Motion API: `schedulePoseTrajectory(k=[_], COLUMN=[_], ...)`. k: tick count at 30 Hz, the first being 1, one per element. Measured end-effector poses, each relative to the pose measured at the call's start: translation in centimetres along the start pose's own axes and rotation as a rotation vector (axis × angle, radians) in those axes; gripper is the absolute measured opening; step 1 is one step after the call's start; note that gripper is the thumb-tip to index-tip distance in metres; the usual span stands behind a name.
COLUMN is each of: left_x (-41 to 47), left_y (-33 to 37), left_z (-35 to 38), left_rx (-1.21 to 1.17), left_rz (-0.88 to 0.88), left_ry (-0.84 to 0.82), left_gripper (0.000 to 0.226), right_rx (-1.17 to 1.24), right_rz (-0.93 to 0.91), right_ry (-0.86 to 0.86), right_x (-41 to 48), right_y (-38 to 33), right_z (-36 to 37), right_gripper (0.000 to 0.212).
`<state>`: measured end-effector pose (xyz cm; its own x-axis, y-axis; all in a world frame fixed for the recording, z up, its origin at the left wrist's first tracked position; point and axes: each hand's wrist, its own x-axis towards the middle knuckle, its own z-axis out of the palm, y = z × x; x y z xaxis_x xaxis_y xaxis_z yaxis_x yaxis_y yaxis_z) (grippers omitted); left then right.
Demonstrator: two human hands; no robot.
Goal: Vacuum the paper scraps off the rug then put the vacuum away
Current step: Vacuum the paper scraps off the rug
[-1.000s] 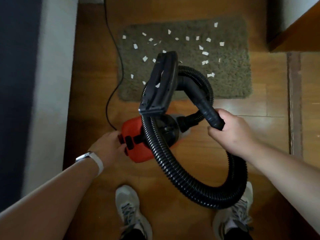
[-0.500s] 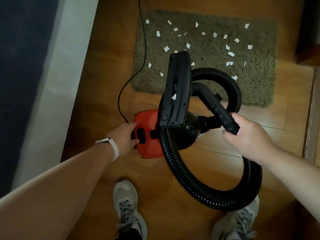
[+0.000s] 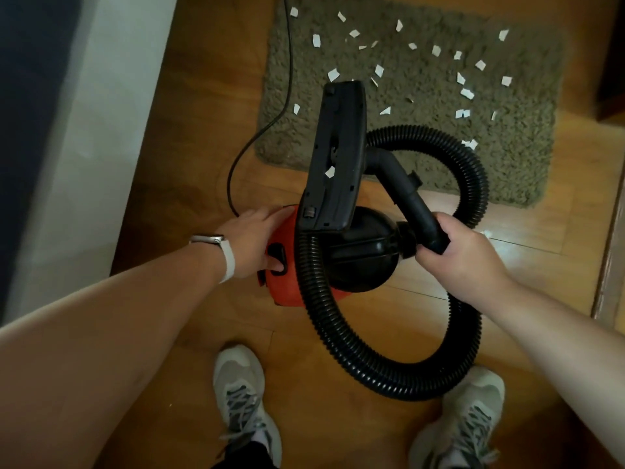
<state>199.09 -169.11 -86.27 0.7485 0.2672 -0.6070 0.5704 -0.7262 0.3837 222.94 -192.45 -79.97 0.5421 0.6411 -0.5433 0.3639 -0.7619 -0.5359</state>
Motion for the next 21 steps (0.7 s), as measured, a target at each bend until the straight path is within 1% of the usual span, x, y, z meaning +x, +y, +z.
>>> schedulePoseTrajectory(k=[3, 8, 12, 16, 21], left_x=[0.4, 1.3, 1.5, 1.6, 1.7], left_y=[0.3, -0.5, -0.9, -0.7, -0.2], left_z=[-0.4, 0.5, 1.2, 1.4, 1.3], left_rx=[0.063, 0.088, 0.126, 0.184, 0.26], left_rz=[0.067, 0.07, 0.096, 0.048, 0.001], left_ry=[0.023, -0.006, 0.023, 0.015, 0.015], left_gripper=[0.111, 0.115, 0.113, 0.107, 0.09], right_rx=[0.021, 0.022, 0.022, 0.004, 0.048], right_rz=[0.004, -0.009, 0.005, 0.007, 0.0], right_ry=[0.007, 0.003, 0.006, -0.002, 0.01], right_x=[0.1, 0.4, 0.8, 1.4, 2.0], right_y=[0.1, 0.1, 0.4, 0.8, 0.7], right_z=[0.2, 0.2, 0.4, 1.0, 1.8], right_gripper=[0.022, 0.029, 0.028, 0.029, 0.031])
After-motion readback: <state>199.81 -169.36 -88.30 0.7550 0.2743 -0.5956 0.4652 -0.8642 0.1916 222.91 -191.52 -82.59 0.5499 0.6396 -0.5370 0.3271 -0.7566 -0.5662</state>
